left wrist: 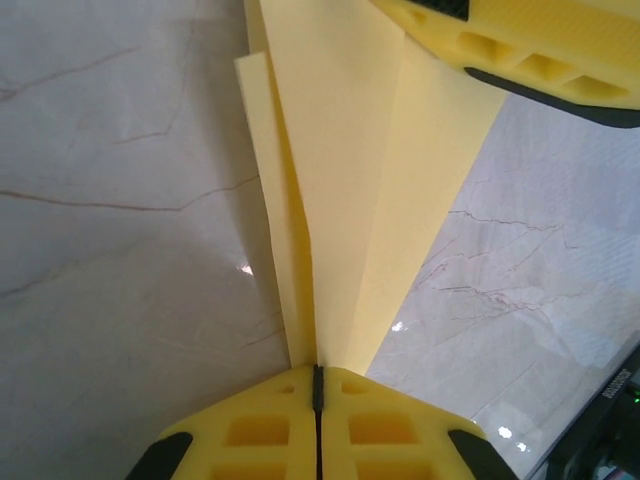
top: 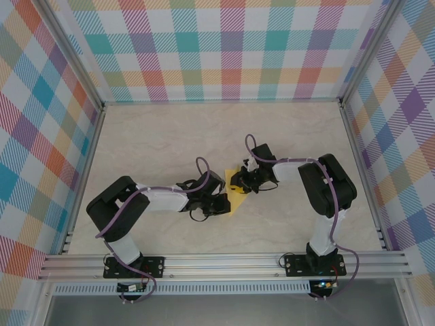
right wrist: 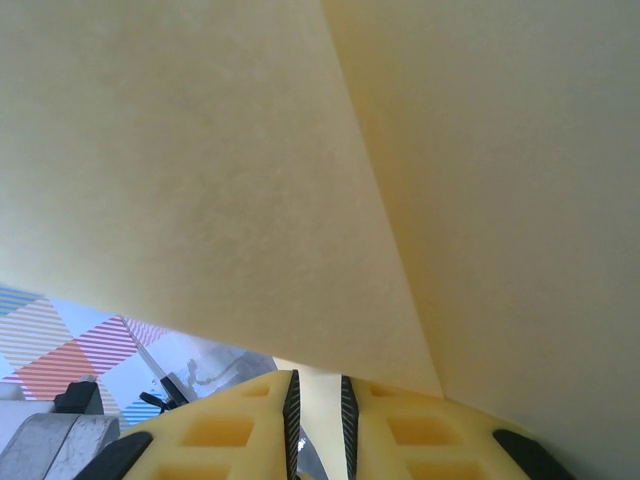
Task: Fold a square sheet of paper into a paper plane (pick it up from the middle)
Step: Fourth fold the wing at the center of the table.
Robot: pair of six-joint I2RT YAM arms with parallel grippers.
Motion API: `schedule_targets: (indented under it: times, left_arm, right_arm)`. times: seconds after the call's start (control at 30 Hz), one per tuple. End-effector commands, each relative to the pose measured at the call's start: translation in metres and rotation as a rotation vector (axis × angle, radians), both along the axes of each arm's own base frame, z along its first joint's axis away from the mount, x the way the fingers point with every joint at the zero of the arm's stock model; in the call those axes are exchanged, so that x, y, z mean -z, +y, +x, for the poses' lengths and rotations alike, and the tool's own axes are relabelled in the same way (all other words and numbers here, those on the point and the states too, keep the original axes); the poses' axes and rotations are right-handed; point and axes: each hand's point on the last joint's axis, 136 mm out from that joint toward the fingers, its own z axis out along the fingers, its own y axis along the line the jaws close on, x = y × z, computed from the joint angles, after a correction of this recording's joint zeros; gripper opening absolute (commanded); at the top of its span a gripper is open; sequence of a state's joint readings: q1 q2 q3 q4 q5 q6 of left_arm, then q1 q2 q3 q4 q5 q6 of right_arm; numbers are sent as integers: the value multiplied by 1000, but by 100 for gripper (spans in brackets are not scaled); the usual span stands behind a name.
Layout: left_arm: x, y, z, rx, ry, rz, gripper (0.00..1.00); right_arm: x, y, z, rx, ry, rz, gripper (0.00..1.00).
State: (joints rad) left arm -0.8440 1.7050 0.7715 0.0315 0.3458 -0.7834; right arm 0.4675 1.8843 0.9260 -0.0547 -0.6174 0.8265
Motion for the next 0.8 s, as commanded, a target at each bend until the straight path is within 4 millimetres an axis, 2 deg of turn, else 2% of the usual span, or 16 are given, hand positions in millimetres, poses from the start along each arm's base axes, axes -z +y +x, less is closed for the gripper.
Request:
schedule_targets:
  times: [0.0,0.13,0.33,0.43,0.5,0.6,0.77]
  left_arm:
    - [22,33,-35,46,99,168,7]
    - [0,21,-30,53,59,99,9]
    - [-42,8,-8,-11,-51,7,13]
    - [-64,-9,3,-21,-97,-83,15]
    - [-72,-22,9,-16,-104,-130,16]
    - [-72,-38,18,-13,-94,-170,17]
    - [-50,-48,24,-26,-62,-161,17]
  right_arm:
    - [78,-50,-41,49,184,-301,22]
    - [78,-49,-41,48,185,-299,22]
    - [77,-49,-40,48,180,-300,22]
    - [78,-49,-40,49,183,-298,22]
    - [77,-49,-40,50,182,-297,22]
    - [78,-49,-40,50,182,-299,22]
    - [78,-49,-41,47,183,-296,22]
